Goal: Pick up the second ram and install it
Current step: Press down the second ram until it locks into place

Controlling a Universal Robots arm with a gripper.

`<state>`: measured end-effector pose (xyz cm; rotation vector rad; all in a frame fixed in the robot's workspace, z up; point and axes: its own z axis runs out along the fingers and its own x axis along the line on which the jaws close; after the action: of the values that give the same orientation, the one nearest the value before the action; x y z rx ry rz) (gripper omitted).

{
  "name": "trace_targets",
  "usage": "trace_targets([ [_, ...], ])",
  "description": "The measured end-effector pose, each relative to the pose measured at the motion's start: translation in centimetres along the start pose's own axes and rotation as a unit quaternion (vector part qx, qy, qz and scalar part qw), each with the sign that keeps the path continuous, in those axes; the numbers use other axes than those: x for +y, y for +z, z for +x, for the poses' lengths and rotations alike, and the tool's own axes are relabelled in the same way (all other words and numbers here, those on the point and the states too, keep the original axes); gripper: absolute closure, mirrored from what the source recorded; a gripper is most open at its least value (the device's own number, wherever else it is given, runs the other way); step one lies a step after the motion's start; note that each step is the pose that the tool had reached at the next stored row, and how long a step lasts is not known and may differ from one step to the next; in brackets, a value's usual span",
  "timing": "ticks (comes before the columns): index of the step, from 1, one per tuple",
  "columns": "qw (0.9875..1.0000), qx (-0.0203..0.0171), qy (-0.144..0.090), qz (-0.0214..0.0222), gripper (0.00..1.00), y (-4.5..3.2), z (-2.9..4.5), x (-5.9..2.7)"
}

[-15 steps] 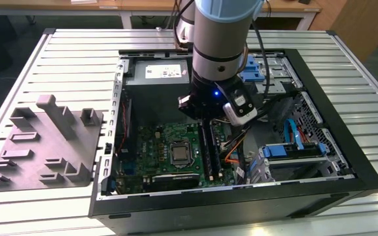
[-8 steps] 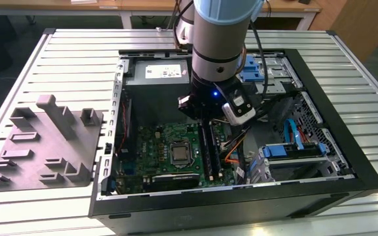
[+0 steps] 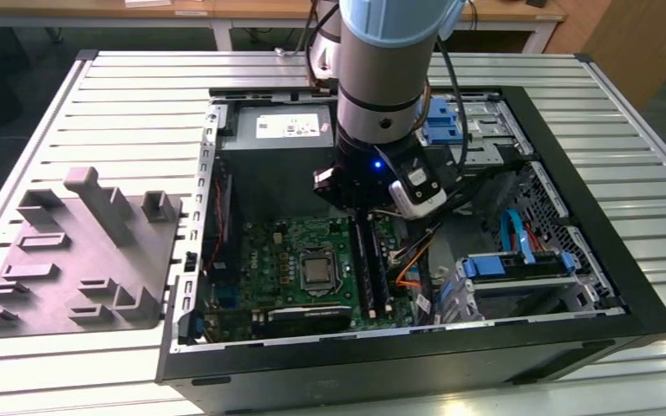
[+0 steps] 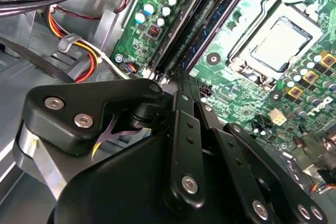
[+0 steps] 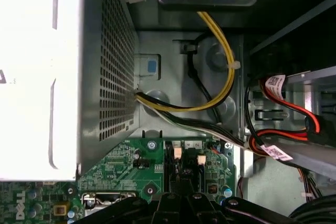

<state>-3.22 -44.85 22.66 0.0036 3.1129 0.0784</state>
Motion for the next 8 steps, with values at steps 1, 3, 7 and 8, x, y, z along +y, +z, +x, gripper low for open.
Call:
trace_targets([
  [1,1.0,-0.0001,0.0,-0.0001,0.9,0.05,0.0,0.0],
  [3,1.0,-0.0001,0.0,-0.0002,0.9,0.3,0.01,-0.01],
  [7,1.0,0.0,0.0,0.0,0.9,0.31,0.01,-0.02],
  [8,1.0,0.0,0.0,0.0,0.9,0.34,0.01,-0.02],
])
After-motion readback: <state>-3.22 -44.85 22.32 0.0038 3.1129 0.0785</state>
